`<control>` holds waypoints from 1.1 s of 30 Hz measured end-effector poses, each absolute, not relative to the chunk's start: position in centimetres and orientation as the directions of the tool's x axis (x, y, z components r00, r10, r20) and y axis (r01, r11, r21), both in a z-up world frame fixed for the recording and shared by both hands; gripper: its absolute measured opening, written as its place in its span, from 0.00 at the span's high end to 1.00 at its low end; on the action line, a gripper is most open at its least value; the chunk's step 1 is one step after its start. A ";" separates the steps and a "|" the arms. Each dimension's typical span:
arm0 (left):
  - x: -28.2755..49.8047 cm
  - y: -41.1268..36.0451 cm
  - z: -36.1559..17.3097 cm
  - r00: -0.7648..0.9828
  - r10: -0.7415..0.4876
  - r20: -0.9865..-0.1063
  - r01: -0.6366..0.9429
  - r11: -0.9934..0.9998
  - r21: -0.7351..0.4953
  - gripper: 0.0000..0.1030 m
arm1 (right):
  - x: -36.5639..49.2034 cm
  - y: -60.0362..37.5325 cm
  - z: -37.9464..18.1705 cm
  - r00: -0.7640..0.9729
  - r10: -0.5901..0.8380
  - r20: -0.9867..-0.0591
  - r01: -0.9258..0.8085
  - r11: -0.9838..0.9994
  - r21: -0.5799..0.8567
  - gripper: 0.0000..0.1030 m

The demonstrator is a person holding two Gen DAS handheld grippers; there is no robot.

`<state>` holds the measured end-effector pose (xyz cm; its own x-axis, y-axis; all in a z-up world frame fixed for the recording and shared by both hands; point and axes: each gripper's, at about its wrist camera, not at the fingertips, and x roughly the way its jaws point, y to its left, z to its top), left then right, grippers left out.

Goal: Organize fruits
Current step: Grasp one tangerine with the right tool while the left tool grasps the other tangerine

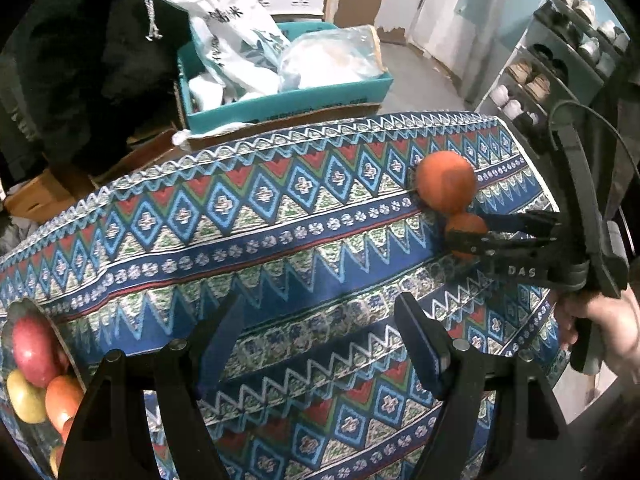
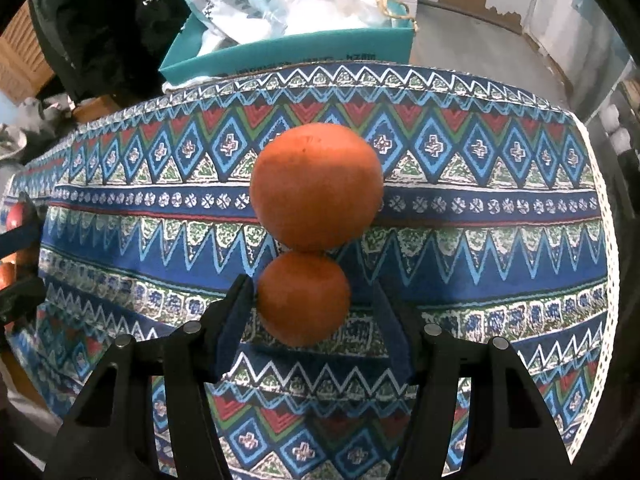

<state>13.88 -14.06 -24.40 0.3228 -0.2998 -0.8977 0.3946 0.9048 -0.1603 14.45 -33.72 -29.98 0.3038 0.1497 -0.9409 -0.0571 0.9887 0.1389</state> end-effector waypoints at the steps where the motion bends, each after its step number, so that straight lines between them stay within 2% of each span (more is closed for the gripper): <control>1: 14.0 -14.3 -24.5 0.318 -0.303 -0.898 0.396 0.903 -0.164 0.24 | 14.5 -33.7 -30.1 0.303 0.149 -0.941 -0.057 0.989 0.138 0.42; 5: 14.1 -14.9 -24.8 0.305 -0.313 -0.900 0.406 0.897 -0.174 0.24 | 14.8 -33.6 -30.6 0.300 0.186 -0.936 -0.065 0.983 0.174 0.53; 12: 14.5 -16.4 -24.6 0.274 -0.356 -0.893 0.399 0.887 -0.232 0.24 | 13.8 -35.3 -29.8 0.313 0.185 -0.931 -0.014 0.982 0.191 0.55; 22: 15.6 -21.8 -24.0 0.256 -0.394 -0.883 0.454 0.855 -0.250 0.21 | 13.8 -40.7 -27.2 0.371 0.159 -0.915 0.077 0.977 0.201 0.55; 33: 16.9 -29.1 -25.7 0.209 -0.392 -0.896 0.541 0.810 -0.228 0.21 | 13.5 -44.4 -26.2 0.414 0.119 -0.903 0.161 0.966 0.201 0.55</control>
<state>16.94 -29.15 -25.70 0.2089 -0.3918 -0.8960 0.5406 0.8098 -0.2280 13.53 -44.36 -26.19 0.4135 0.1189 -0.9027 0.1613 0.9662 0.2011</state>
